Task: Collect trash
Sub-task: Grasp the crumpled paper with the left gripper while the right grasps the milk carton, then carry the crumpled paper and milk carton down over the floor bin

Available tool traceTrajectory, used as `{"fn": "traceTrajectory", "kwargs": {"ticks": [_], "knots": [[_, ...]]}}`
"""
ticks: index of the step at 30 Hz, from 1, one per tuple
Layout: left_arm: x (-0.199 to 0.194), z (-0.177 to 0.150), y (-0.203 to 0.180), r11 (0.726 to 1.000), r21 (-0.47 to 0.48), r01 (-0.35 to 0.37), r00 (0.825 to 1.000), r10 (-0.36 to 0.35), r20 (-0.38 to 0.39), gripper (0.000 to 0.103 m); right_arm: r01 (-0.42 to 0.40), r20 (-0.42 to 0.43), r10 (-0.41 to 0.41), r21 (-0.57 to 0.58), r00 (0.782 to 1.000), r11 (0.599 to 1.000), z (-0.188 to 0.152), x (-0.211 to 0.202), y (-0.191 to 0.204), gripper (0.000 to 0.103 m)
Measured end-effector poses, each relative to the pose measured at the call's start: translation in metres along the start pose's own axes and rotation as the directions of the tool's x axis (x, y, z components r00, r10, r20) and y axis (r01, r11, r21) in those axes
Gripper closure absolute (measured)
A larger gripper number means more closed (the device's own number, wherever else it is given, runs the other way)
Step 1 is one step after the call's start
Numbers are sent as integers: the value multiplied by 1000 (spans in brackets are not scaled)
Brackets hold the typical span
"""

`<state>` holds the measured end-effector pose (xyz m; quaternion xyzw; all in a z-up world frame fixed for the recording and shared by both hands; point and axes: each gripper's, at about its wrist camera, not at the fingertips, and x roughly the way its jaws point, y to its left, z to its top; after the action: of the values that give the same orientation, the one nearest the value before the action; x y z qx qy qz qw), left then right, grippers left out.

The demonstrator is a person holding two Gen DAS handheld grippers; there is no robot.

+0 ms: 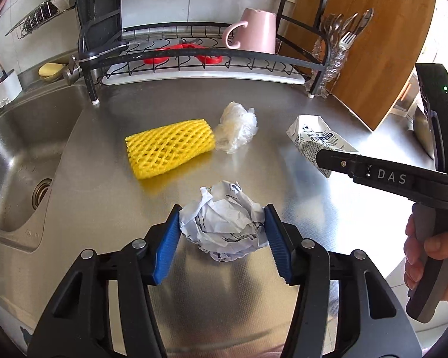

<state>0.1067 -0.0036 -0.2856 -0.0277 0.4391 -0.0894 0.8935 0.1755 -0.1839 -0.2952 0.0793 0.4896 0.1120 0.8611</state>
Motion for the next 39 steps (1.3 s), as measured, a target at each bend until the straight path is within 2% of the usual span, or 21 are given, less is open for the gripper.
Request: {"fn": "traceTrajectory", "kwargs": {"ticks": [7, 15, 24, 30, 39], "knots": [[-50, -49, -14, 999, 25, 47, 999, -47, 15, 51, -3, 58, 1, 37, 998, 999, -52, -56, 2, 46], [-102, -116, -19, 997, 30, 64, 998, -65, 16, 51, 5, 92, -8, 31, 996, 1000, -124, -114, 24, 46], [-116, -182, -27, 995, 39, 93, 995, -91, -45, 50, 4, 91, -8, 38, 996, 999, -194, -149, 35, 46], [-89, -217, -24, 995, 6, 99, 989, -97, -110, 50, 29, 2, -29, 42, 1000, 999, -237, -127, 29, 46], [-16, -260, -11, 996, -56, 69, 970, -80, -229, 50, 43, -165, -33, 57, 986, 997, -272, -48, 11, 46]]}}
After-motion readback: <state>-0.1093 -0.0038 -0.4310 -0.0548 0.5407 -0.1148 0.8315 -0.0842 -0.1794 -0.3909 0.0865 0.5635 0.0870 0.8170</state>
